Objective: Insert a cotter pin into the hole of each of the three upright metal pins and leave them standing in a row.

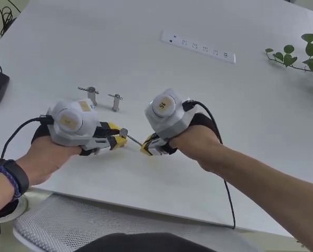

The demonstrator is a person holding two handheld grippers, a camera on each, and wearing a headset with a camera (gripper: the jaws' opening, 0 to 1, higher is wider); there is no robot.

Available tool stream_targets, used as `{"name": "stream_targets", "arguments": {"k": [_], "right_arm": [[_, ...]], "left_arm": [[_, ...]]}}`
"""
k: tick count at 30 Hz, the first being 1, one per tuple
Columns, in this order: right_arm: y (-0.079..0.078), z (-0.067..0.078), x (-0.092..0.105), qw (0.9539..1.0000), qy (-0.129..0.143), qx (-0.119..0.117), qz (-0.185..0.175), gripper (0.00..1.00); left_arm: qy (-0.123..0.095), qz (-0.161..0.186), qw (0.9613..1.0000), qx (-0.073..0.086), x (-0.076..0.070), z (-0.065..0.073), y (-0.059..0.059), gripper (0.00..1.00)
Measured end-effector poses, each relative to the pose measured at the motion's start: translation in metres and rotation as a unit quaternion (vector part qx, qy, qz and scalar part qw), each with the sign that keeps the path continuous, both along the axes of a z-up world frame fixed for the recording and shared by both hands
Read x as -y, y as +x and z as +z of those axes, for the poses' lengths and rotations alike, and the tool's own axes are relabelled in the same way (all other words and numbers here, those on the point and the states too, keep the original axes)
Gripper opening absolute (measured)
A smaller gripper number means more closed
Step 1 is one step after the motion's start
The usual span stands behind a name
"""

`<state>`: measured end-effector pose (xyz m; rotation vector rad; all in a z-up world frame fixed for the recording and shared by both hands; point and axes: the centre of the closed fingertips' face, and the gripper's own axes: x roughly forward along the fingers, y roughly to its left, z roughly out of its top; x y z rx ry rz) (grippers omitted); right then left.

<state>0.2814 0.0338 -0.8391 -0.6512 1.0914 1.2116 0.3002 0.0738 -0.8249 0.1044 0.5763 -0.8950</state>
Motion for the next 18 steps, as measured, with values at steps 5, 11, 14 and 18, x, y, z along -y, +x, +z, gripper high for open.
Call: {"name": "stream_targets", "arguments": {"k": [5,11,14,18], "right_arm": [[-0.0007,0.0019,-0.0021,1.0000,0.002,-0.001,0.000,0.02],[-0.0002,0.0018,-0.0040,1.0000,0.000,-0.002,0.000,0.02],[0.0004,0.0027,-0.0043,1.0000,-0.001,-0.003,0.001,0.02],[0.0006,0.0037,-0.0051,1.0000,-0.002,-0.003,0.003,0.02]], "left_arm": [[0.002,-0.002,1.0000,0.001,0.0001,-0.0006,-0.0003,0.12],[0.005,-0.005,1.0000,0.002,0.0010,-0.0008,-0.0009,0.12],[0.007,-0.007,0.9999,0.004,0.0012,-0.0010,-0.0008,0.12],[0.010,-0.010,0.9999,0.006,0.0021,-0.0010,-0.0009,0.12]]}}
